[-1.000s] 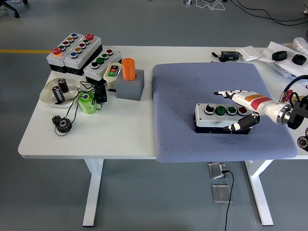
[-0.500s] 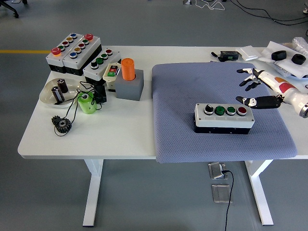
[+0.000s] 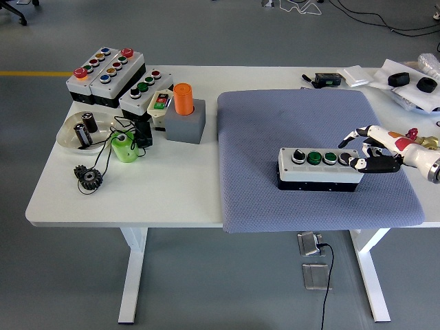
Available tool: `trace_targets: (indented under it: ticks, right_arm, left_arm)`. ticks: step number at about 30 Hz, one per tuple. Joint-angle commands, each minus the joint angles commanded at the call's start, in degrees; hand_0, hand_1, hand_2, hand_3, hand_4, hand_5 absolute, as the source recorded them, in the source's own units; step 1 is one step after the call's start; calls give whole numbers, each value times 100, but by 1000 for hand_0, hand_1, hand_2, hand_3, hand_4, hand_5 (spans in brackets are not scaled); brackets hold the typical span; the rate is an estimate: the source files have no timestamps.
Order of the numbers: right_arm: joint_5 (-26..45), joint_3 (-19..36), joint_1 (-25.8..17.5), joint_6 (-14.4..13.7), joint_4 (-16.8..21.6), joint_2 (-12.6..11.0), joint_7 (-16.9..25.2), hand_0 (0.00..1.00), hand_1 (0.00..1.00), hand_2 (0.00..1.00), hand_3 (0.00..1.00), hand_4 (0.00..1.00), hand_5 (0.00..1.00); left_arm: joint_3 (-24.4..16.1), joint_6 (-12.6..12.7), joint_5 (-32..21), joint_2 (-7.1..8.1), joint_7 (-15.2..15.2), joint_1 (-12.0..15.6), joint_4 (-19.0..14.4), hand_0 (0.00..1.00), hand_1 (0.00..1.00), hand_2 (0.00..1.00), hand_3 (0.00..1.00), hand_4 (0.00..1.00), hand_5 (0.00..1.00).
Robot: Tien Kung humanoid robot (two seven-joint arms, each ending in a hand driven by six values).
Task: Pick up the button,place it on the desk,press the button,press the button
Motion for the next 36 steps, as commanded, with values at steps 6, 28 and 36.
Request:
trace_targets:
  ticks: [6,28,36]
  right_arm:
    - [-9,39,-54,-16,13,-21,36,142,2,98,641,644,431]
    - [-32,-286,-84,-13,-425,130,75,139,2,97,638,635,453]
    - [-55,-268,-61,-29,-345,134,71,139,2,97,636,634,452]
  left_arm:
    - [-12,7,27,0,9,0,0,683,758,782,605,398,937]
    - [20,13,22,0,20,-3,0,683,756,781,604,398,942]
    - [26,16,31,0,21,-6,0,684,756,781,604,397,942]
